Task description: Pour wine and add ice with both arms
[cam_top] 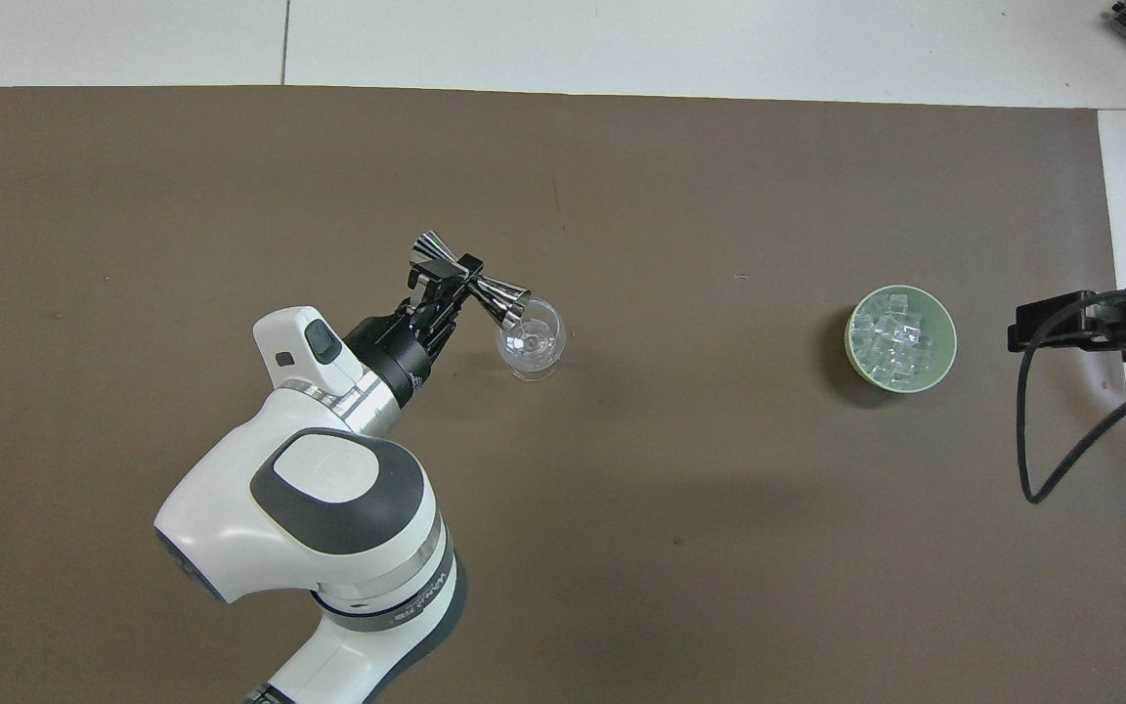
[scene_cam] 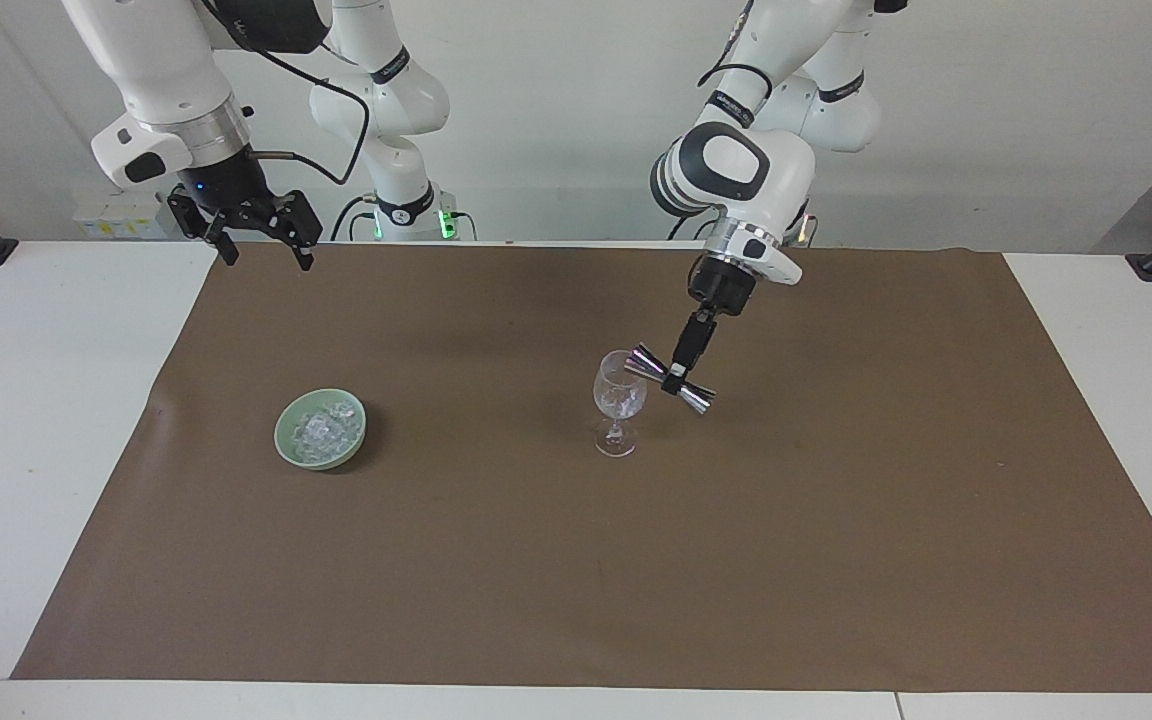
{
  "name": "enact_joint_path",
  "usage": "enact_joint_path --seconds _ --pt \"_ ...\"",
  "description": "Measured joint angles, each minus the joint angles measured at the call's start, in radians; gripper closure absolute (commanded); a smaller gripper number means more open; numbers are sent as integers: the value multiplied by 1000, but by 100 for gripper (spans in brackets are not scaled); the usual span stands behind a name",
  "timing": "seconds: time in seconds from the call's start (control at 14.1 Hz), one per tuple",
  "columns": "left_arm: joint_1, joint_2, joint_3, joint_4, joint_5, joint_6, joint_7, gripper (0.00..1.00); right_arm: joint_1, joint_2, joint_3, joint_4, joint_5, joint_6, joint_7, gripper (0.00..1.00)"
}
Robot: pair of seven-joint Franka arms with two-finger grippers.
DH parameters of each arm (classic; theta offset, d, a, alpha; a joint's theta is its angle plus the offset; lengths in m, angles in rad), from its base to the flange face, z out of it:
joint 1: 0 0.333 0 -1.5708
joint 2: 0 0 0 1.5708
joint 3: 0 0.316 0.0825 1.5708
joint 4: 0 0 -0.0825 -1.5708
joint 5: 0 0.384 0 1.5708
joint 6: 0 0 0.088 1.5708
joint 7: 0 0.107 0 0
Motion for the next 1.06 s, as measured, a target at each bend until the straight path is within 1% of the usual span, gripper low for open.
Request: enact_joint_path --seconds 0.28,1.06 --pt "-13 4 0 10 13 27 24 100 0 0 0 0 0 0 0 0" --pt "-46 17 -2 23 99 84 73 100 0 0 0 0 0 0 0 0"
